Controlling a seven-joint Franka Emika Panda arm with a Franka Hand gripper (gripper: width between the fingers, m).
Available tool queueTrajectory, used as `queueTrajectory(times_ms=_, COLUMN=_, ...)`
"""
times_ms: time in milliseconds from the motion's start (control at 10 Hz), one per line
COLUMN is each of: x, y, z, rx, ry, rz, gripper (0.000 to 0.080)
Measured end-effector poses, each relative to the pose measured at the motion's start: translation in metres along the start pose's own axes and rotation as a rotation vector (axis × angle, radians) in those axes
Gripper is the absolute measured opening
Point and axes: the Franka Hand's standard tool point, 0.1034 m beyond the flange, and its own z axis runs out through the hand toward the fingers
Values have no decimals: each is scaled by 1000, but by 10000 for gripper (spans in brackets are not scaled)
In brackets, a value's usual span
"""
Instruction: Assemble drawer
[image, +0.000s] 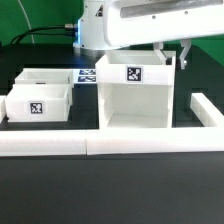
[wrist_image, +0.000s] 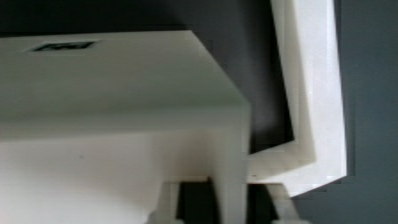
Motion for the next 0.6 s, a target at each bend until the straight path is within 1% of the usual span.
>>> queueTrajectory(times_ms=300, x=-1, y=-5, z=-2, rx=4, ry=7, rz=224, gripper=44)
queueTrajectory(times_ms=400, x=-1, y=-5, z=-2, rx=17, ry=-1, rz=363, gripper=44)
queueTrajectory(times_ms=600, x=3, y=-4, z=1, rx=13, ry=-24, rz=580, gripper=44)
